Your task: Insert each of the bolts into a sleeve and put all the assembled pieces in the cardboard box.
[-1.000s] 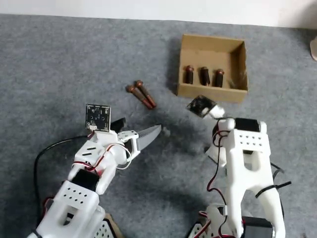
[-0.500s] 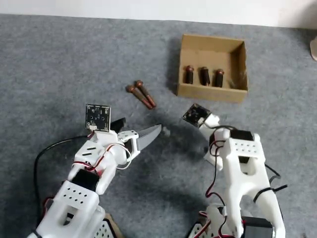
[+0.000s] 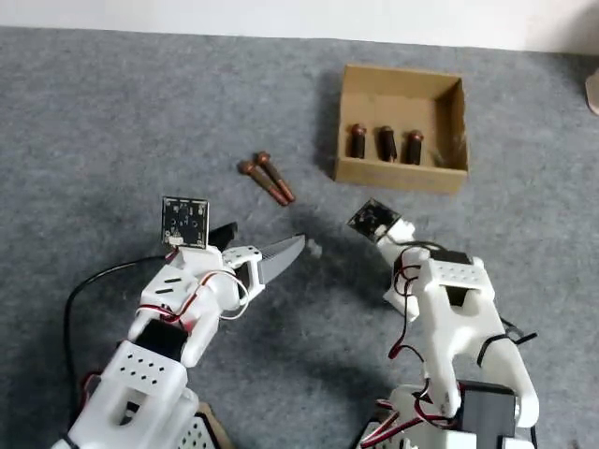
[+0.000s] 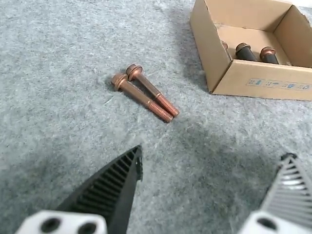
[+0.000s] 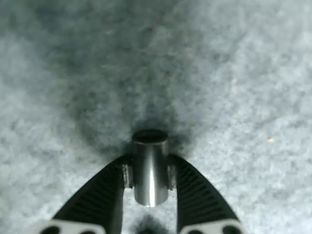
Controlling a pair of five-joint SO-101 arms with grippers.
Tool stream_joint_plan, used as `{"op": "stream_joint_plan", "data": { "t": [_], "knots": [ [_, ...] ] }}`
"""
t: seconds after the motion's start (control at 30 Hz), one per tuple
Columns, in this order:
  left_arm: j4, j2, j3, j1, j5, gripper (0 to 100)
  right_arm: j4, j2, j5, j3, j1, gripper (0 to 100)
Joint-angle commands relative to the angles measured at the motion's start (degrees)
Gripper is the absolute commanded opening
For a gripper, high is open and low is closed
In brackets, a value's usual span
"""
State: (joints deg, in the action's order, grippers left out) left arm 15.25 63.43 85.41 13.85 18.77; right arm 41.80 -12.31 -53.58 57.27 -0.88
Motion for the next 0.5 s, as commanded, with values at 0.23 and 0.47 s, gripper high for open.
{"op": "stream_joint_plan", "data": {
  "t": [0.23, 0.47],
  "knots": [
    [-1.05, 0.4, -2.59, -2.95, 0.35, 37, 0.22, -17.1, 16.26, 2.51, 1.1, 0.5],
    [9.93, 0.31, -10.86, -5.49, 5.19, 5, 6.64, -33.54, 30.33, 7.25, 8.4, 0.5]
  ]
}}
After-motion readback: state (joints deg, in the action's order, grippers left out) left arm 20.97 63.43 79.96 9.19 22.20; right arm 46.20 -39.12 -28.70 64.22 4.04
